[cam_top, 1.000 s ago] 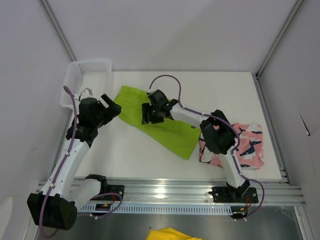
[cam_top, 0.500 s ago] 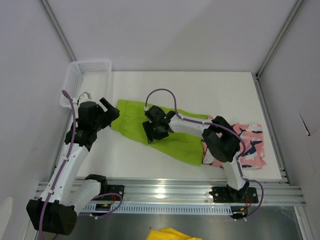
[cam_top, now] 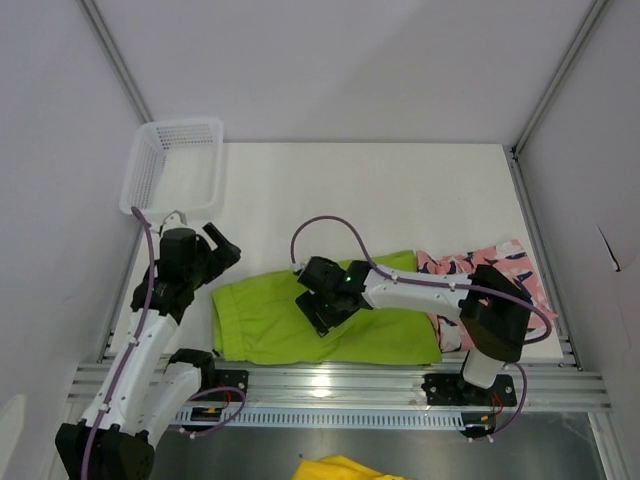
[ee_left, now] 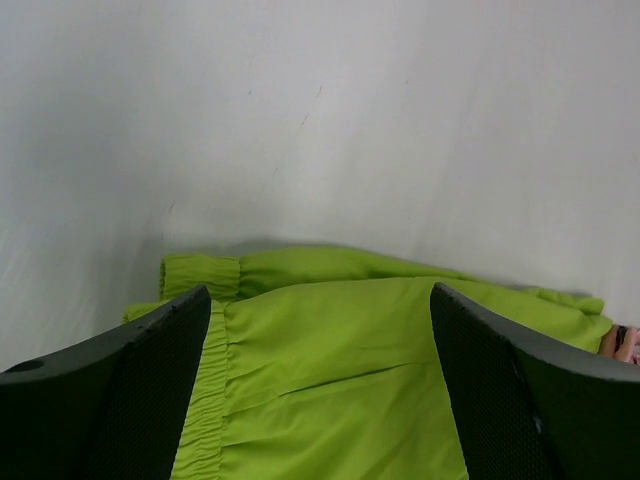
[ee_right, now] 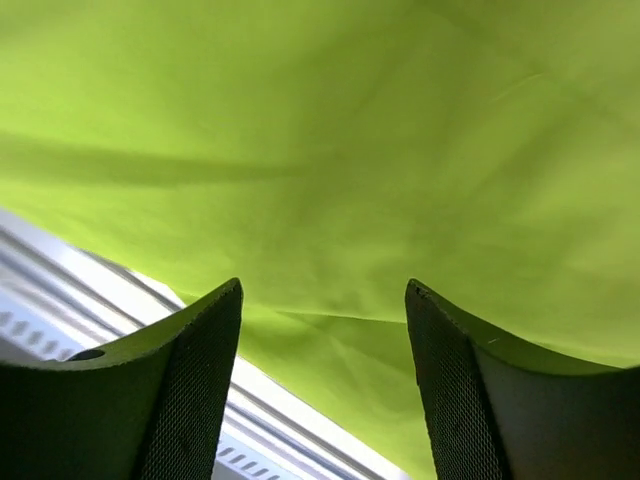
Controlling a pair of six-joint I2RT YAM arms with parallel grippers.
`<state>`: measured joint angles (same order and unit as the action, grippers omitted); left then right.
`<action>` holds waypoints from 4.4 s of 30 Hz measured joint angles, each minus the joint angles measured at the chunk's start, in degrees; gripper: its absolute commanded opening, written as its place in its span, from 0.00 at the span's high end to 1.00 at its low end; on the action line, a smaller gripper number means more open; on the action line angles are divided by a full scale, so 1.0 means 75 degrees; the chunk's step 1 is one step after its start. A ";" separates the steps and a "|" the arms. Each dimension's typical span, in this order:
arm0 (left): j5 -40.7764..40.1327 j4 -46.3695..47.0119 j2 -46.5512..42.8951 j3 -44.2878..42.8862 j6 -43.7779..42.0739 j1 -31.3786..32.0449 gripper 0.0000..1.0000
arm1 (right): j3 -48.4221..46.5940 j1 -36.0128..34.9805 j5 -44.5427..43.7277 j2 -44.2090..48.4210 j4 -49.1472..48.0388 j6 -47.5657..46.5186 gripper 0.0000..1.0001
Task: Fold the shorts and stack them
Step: Fold the shorts
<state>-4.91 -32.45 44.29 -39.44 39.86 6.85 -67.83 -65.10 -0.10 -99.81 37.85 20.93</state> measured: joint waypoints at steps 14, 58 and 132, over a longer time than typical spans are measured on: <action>0.0417 -0.1154 -0.1008 -0.0085 0.0000 -0.0082 0.06 | -0.0396 0.0242 0.0956 0.0085 -0.2157 0.1014 0.43; 0.1314 0.2757 0.1297 0.1886 -0.0128 -0.1224 0.05 | -0.3582 0.2457 0.2416 -0.3077 -0.2958 0.1480 0.45; 0.3806 0.4596 0.2305 0.2981 0.0090 -0.1781 0.02 | -0.5406 0.2232 0.1935 -0.4899 -0.1996 0.2060 0.72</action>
<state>23.64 2.02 61.58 -17.08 40.53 -6.50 -108.38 -48.36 14.41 -136.55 22.87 36.38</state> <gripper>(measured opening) 0.982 0.273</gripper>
